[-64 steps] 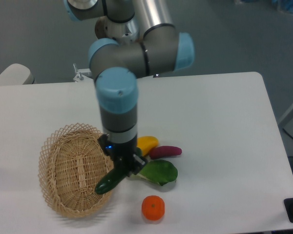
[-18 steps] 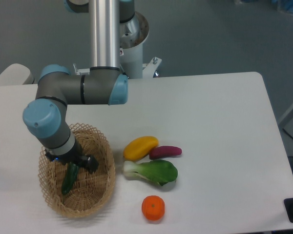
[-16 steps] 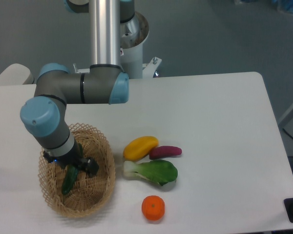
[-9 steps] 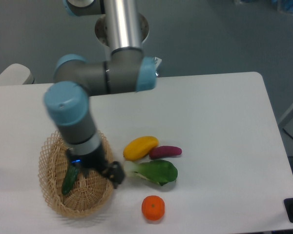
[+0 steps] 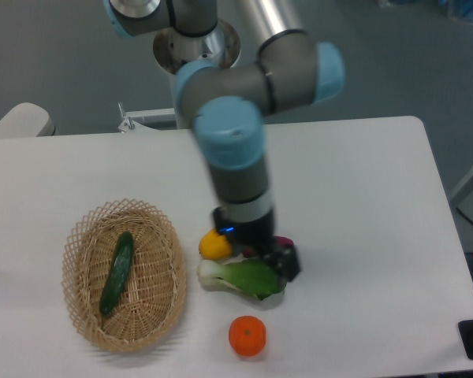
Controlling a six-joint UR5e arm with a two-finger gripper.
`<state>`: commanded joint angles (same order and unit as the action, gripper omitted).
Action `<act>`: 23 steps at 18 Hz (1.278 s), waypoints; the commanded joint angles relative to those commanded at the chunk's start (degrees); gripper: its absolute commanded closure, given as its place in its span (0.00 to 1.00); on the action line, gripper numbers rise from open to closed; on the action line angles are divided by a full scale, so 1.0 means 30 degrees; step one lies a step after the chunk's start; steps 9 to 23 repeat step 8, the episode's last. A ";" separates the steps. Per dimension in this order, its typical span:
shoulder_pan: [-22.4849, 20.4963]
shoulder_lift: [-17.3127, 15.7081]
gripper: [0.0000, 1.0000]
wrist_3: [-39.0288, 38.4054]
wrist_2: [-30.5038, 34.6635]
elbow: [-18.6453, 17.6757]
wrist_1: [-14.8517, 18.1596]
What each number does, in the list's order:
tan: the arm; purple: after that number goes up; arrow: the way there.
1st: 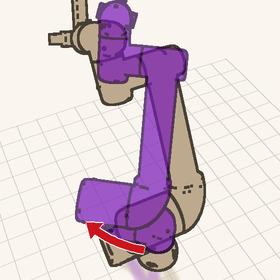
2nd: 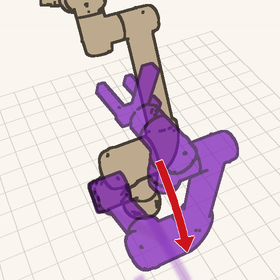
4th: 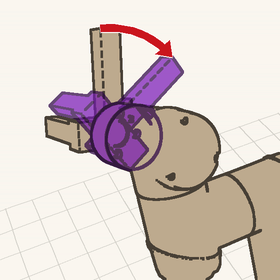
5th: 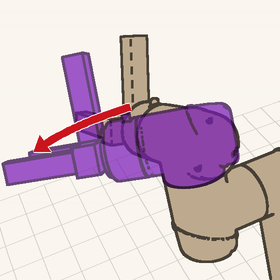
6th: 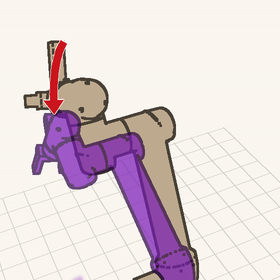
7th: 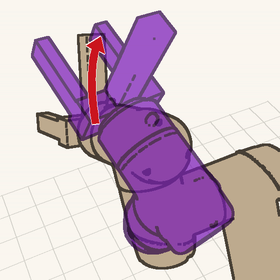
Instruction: Place the cucumber in the basket
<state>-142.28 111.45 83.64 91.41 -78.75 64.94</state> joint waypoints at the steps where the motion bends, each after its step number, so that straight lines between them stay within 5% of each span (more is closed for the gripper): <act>1: -0.0468 -0.0147 0.00 0.0851 -0.0116 0.0000 0.0409; 6: -0.1791 -0.0236 0.00 0.2764 -0.1231 -0.0117 0.0735; 23: -0.1792 -0.0265 0.00 0.2764 -0.1231 -0.0117 0.0735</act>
